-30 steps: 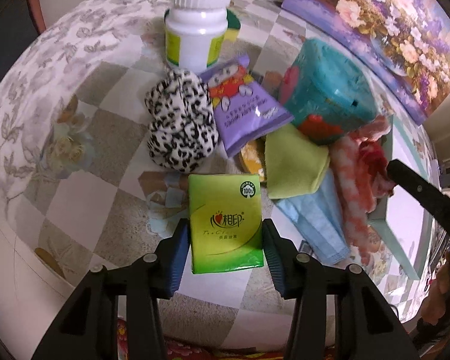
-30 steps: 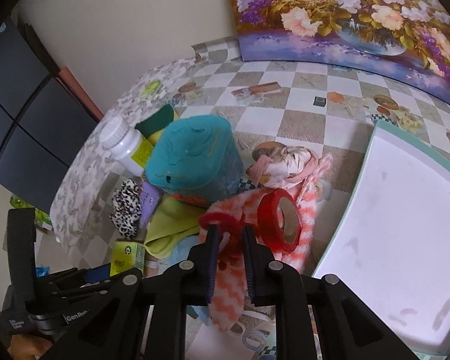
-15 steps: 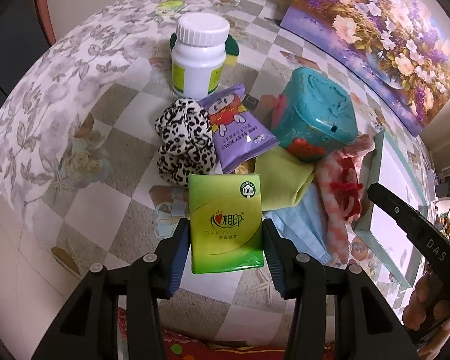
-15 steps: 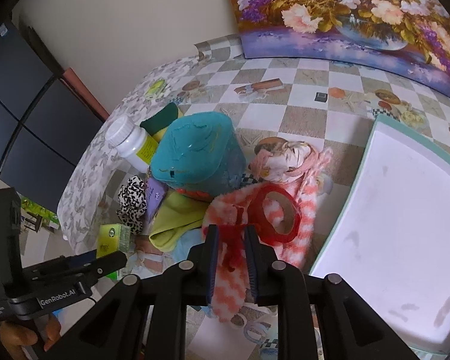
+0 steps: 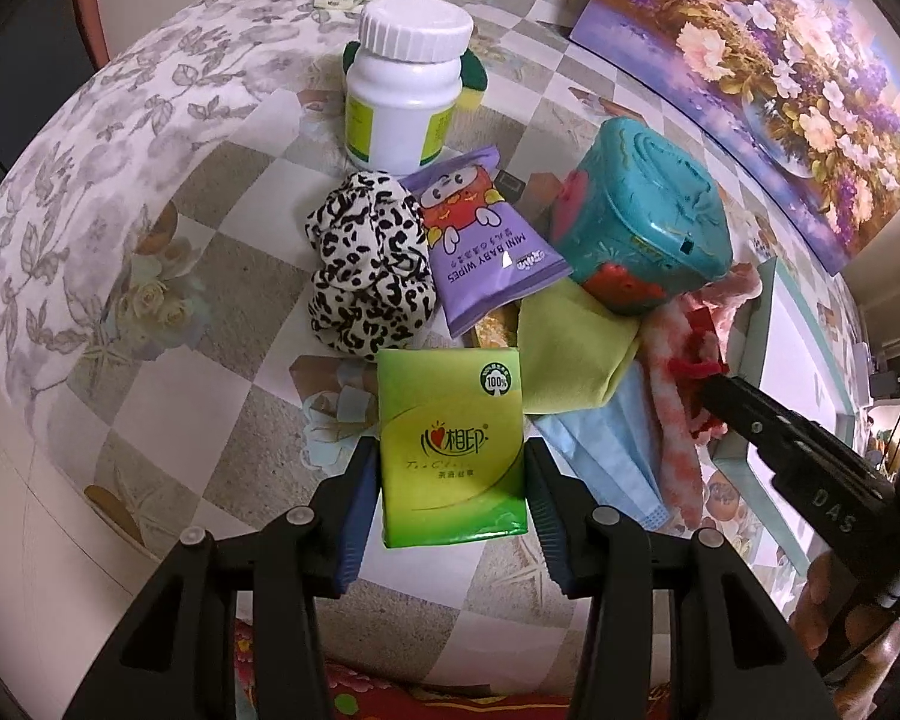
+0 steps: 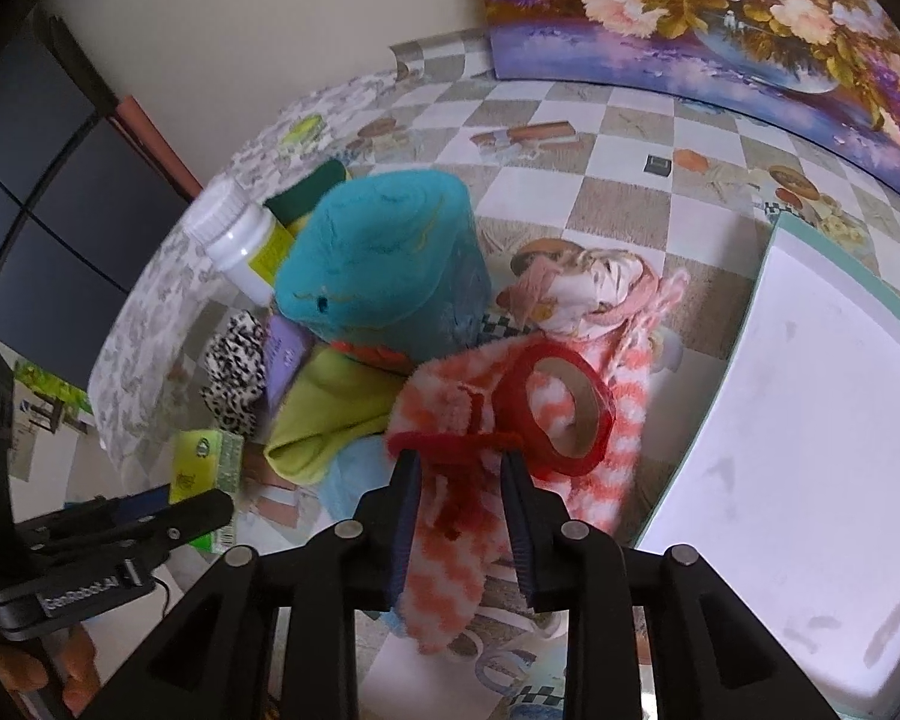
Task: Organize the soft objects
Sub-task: 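Close the right tool on the red plush toy while the left tool grasps the green tissue pack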
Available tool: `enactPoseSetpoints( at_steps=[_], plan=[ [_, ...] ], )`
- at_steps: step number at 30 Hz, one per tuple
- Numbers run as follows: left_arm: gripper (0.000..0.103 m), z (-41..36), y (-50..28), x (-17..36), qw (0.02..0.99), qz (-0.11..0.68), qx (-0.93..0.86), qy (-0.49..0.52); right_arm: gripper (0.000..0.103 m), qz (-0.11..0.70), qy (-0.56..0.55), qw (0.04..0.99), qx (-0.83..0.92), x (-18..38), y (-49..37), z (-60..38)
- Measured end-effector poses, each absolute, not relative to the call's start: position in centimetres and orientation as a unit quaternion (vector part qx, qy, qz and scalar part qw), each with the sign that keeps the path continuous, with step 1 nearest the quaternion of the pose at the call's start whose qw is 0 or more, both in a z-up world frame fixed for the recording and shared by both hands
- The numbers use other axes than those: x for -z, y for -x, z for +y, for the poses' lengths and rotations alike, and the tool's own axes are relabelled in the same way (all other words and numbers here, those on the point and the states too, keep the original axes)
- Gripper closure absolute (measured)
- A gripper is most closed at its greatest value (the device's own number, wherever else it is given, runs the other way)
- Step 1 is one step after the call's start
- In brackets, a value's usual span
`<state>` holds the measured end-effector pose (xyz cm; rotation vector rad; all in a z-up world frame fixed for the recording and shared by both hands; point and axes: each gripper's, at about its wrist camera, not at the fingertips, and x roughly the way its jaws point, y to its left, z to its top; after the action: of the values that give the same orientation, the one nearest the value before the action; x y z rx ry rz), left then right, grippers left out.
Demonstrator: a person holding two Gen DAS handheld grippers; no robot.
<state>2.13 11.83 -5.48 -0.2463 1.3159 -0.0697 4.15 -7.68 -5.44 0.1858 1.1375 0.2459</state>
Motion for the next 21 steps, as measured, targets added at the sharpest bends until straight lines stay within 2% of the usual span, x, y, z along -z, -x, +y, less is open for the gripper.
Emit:
enactPoseSetpoints(
  at_steps=[12,15,21],
  plan=[
    [0.054,11.7,-2.3,5.8,0.780,0.615,0.037,0.115,0.074,0.555,-0.039,0.823,-0.113,7.1,-4.1,-6.3],
    [0.054,11.7,-2.1,5.5,0.781,0.613,0.037,0.115,0.080,0.543,-0.050,0.829,-0.122,6.1,-3.7,-6.6],
    [0.054,12.1,-2.0,4.4,0.787,0.605,0.036,0.115,0.080,0.519,-0.071,0.839,-0.146,4.1,-3.3,-6.8]
  ],
)
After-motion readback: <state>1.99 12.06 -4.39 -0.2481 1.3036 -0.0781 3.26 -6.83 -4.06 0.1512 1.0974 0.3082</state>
